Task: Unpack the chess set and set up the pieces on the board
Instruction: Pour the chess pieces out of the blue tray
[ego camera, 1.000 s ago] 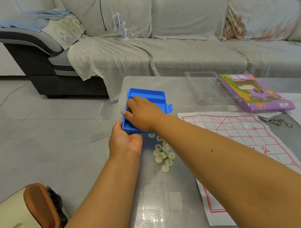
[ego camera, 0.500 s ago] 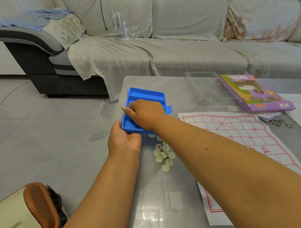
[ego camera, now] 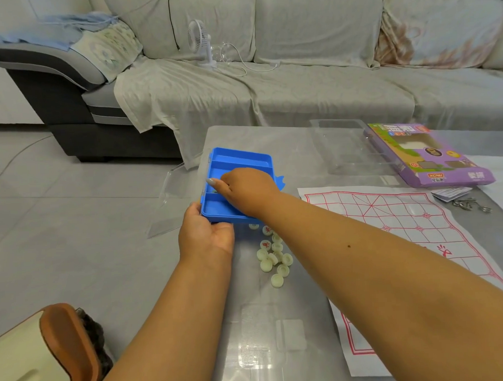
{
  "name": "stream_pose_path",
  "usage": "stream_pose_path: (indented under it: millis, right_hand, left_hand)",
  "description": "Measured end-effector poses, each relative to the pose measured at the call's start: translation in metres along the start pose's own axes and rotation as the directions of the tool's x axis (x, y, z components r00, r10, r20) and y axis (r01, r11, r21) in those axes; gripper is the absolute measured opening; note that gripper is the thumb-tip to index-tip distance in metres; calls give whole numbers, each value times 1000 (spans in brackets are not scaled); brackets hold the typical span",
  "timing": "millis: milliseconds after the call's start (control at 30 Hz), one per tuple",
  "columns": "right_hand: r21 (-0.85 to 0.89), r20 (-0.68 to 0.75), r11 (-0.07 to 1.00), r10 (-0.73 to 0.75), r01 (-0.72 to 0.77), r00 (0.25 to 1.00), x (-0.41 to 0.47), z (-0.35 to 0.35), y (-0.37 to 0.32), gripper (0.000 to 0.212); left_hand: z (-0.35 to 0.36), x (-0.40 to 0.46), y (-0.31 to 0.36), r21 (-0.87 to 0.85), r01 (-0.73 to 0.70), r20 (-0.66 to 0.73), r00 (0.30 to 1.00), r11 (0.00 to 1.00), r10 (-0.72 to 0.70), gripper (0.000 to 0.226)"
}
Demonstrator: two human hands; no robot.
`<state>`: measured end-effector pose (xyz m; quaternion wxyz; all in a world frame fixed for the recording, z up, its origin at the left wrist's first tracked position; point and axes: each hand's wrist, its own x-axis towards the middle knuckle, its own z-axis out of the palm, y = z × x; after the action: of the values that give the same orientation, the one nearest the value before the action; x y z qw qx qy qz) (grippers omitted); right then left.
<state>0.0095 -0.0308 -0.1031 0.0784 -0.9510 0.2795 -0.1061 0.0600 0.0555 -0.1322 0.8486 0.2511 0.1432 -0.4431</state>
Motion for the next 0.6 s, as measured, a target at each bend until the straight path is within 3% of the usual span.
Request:
stream_pose_path:
  millis: [100,367,600]
  right_hand:
    - [139,-34,990,37,-32,999,0,4,4,39]
    - [62,-21,993,-98,99,995,3,1,-1,40]
    - [24,26,997,-78,77,997,7,-2,8,48]
  left_hand:
    - [0,1,1,8,-15,-6,1000,1000,15,29]
    - [0,-1,2,-21,-3,-6,1000,1000,3,29]
    - [0,-1,-1,-52,24,7,1000,998,-23,30]
